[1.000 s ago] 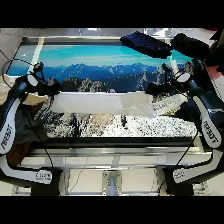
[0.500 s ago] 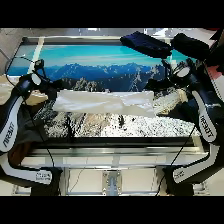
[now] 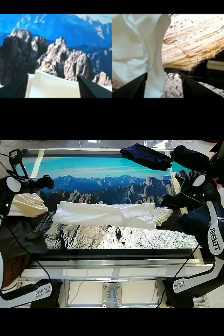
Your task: Fold the shirts.
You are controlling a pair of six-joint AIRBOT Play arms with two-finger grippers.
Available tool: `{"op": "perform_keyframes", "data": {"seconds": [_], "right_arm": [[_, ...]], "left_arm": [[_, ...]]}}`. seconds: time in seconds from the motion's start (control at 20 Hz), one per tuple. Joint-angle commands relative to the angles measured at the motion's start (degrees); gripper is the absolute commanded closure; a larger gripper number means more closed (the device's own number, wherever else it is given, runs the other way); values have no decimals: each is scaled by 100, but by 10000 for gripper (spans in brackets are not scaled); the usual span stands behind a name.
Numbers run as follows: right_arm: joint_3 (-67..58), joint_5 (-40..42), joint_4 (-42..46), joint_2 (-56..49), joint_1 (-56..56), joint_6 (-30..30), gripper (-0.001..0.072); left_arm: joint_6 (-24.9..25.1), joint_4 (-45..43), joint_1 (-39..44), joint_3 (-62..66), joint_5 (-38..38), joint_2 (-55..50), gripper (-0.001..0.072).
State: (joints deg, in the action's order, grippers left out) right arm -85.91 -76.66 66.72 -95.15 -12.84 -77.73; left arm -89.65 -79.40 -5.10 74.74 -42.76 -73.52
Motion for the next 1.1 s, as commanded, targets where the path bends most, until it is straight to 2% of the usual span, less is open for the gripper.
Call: {"op": "perform_keyframes", "data": {"seconds": [0.0, 0.1, 0.15, 0.2, 0.35, 0.7, 0.75, 0.85, 0.9, 0.95, 1.0, 1.05], "right_arm": [[472, 164, -1486, -291, -498, 175, 195], [581, 57, -1836, -623, -575, 402, 192], [579, 42, -1910, -776, -568, 476, 147], [581, 33, -2055, -925, -535, 656, 137], [581, 31, -2352, -1263, -455, 848, 137], [579, 98, -2354, -1412, 289, 992, 162], [579, 72, -2404, -1410, 411, 992, 213], [579, -214, -2774, -1375, 592, 1027, 626], [553, -492, -3010, -1327, 647, 1189, 698], [474, -835, -3217, -1266, 658, 1281, 698], [389, -1132, -3359, -1178, 656, 1281, 698], [280, -1408, -3416, -1060, 643, 1276, 698]], "left_arm": [[9, -9, 15, 0, -79, 114, 12], [9, -7, 46, 0, -79, 114, 12], [9, -11, 79, 0, -79, 114, 12], [9, -4, 96, 0, -85, 114, 12], [7, -2, 175, 0, -144, 114, 12], [9, -9, 761, -7, -157, -319, 12], [9, -9, 905, -7, -188, -479, 12], [136, -7, 1252, -9, -297, -861, 14], [341, -7, 1458, -9, -374, -1078, 20], [501, -7, 1674, -9, -470, -1290, 158], [612, -7, 1880, -9, -564, -1484, 407], [671, -4, 2107, -9, -627, -1681, 693]]}}
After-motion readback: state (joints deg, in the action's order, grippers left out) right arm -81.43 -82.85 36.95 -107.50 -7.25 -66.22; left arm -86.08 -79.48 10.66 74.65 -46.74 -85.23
